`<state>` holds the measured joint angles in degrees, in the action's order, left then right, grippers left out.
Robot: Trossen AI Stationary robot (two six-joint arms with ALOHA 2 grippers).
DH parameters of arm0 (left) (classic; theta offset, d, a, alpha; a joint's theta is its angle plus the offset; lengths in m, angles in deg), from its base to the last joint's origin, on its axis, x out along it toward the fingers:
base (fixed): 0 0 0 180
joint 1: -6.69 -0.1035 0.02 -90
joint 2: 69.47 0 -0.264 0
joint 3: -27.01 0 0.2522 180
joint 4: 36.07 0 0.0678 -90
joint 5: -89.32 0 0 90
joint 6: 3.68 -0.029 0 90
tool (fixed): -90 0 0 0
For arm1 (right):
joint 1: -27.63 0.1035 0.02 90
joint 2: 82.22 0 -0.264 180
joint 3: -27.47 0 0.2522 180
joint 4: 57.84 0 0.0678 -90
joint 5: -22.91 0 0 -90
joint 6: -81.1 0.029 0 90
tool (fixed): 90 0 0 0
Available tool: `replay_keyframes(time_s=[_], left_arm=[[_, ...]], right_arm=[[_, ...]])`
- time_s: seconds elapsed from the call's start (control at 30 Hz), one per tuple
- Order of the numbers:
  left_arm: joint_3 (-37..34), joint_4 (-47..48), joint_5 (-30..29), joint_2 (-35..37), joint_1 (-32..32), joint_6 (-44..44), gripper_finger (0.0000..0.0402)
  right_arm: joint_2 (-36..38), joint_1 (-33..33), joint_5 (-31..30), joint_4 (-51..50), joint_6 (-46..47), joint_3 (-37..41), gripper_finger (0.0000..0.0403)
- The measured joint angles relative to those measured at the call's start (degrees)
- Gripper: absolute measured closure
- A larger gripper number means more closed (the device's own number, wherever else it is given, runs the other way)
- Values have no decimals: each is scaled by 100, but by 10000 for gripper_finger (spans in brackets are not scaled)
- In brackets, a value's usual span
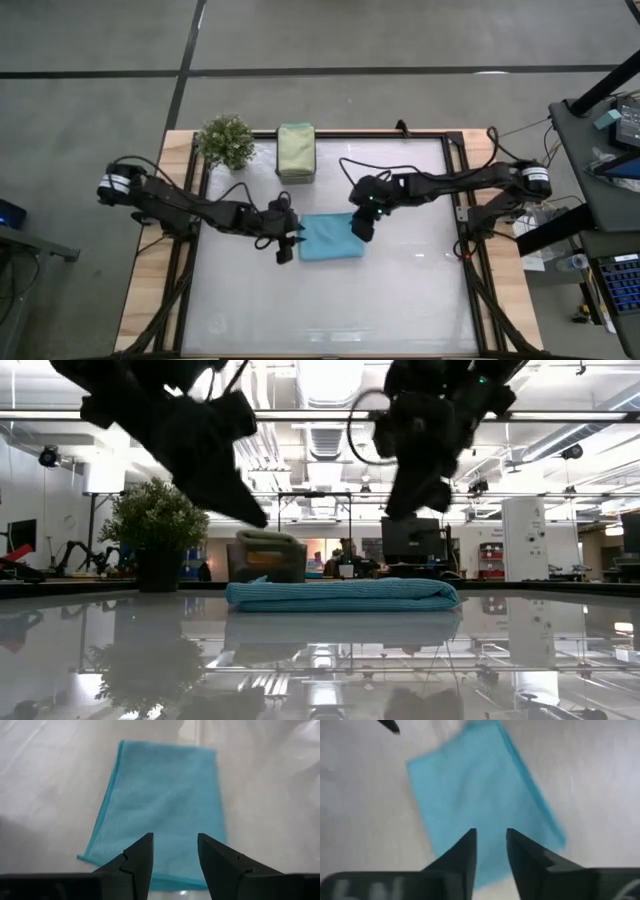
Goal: Fold microfiber towels
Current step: Fold the blue towel
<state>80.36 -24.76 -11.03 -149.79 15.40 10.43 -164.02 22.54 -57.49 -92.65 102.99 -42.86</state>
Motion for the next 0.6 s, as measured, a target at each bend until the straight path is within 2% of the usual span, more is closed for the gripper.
replay_keyframes(time_s=[0.1,0.27,0.43,0.6], left_arm=[[-43,-11,-215,-260,0,0,263],[-70,-366,-470,-817,0,-2,263],[-74,-421,-516,-1245,0,17,263],[-79,-451,-518,-1404,0,46,263]], right_arm=[[0,71,41,-286,735,166,268],[0,70,150,-143,1744,620,212],[-15,50,135,924,2376,1272,177],[-152,2,78,1968,2772,1844,165]])
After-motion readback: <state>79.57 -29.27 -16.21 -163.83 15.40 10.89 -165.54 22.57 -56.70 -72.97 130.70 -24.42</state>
